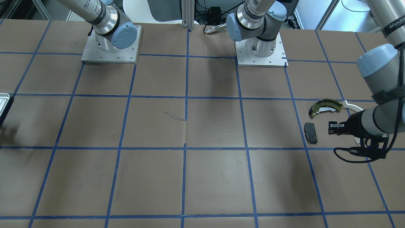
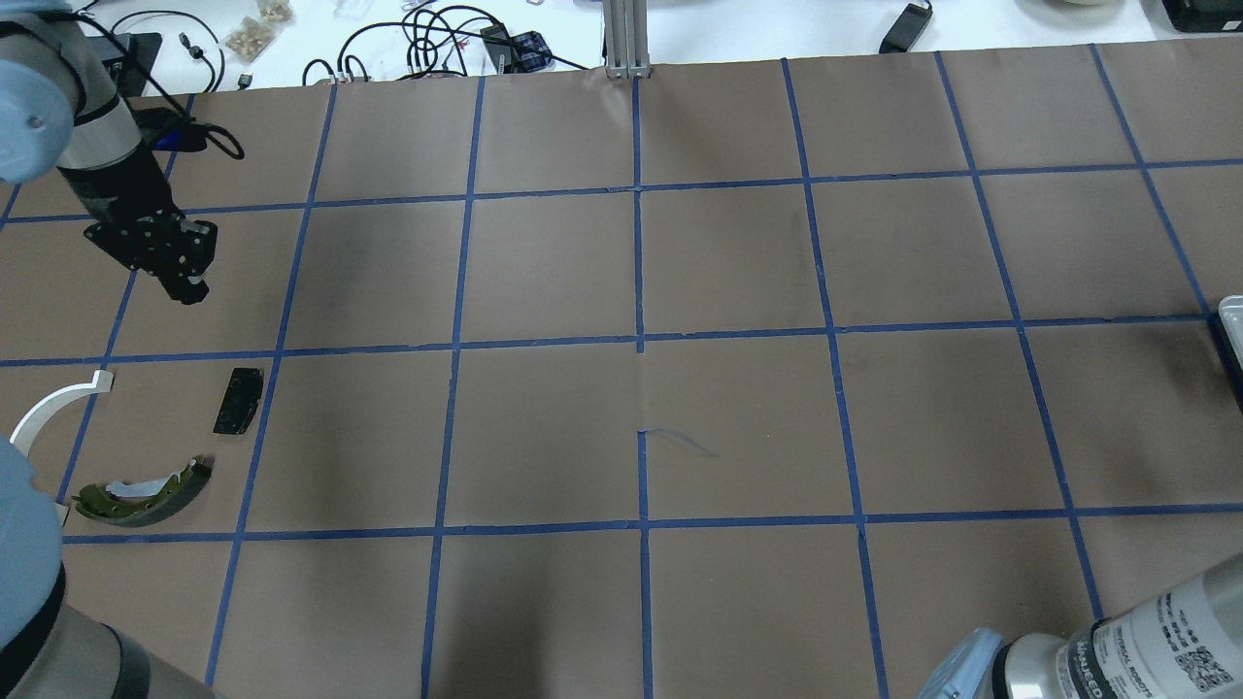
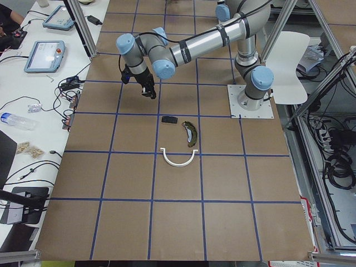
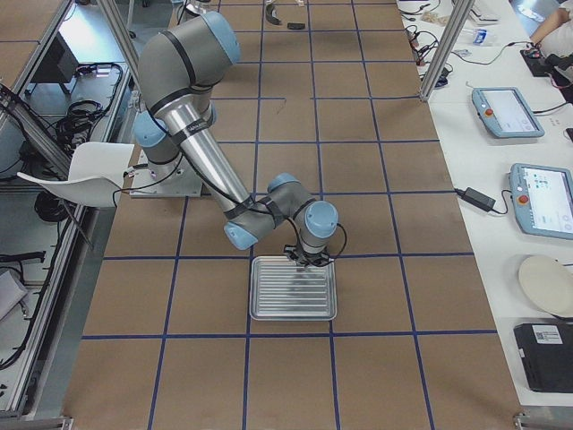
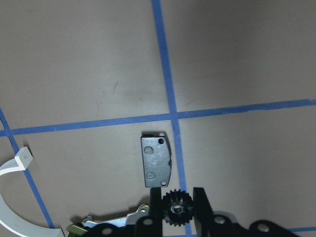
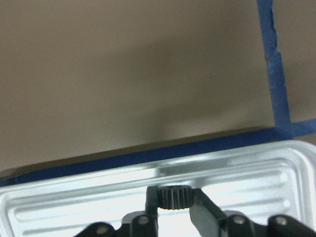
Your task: Place bearing gear from tray to pile
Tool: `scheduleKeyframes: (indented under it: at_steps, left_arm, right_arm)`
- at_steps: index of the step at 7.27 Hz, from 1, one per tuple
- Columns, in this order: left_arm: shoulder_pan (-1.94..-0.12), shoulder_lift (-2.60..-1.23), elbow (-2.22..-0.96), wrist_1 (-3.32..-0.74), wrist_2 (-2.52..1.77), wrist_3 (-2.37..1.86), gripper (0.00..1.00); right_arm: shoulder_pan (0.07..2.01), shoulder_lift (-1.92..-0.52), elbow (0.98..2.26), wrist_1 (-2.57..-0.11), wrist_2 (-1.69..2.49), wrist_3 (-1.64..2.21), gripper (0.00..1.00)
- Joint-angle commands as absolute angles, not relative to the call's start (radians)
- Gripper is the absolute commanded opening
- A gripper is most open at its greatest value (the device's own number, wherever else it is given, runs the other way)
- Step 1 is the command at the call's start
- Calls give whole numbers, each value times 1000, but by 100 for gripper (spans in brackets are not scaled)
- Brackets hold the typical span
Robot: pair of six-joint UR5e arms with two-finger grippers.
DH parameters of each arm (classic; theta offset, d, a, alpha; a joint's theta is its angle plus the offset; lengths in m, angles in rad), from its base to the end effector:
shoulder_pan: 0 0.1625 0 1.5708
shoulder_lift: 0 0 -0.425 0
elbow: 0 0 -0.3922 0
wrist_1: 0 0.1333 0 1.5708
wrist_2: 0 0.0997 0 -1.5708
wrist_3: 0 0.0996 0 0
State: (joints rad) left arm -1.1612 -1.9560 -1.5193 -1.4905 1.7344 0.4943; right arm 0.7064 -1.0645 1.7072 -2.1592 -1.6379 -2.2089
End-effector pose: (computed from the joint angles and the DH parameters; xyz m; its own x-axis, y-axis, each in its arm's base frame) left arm 0.1324 -0.5990 0.3078 -0.9939 0.1084 -0.0199 0.0977 0.9503 0.2955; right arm -0.3850 -0.4950 0.1945 -0.2227 -0.9713 -0.0835 -0.9749 0.2217 0.0215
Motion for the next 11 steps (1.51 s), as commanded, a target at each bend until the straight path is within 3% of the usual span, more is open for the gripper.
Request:
scheduleKeyframes:
  at_steps: [1, 3, 7, 9, 10, 11]
  left_arm:
    - [-1044, -1976, -1655, -1284, 1735, 643, 0]
    - [-977, -1976, -1788, -1078, 1736, 710, 0]
    - [-976, -1971, -1881, -1042, 1727, 710, 0]
    - [-977, -1980, -1881, -1040, 1727, 712, 9]
    - [-977, -1977, -1879, -1042, 1733, 710, 51]
    - [-976, -1974, -1875, -1042, 1723, 715, 100]
  right_arm:
    - [727, -1153, 1715, -2140, -1638, -2119, 7]
    - [873, -1233, 1741, -2057, -1594, -1761, 6]
    - [1356, -1249, 1741, -2074, -1539, -894, 6]
    - [1644, -1247, 1736, -2117, -1539, -412, 6]
    - [1777, -1240, 1733, -2135, -1540, -195, 6]
    - [1864, -1227, 1733, -2138, -1539, -70, 6]
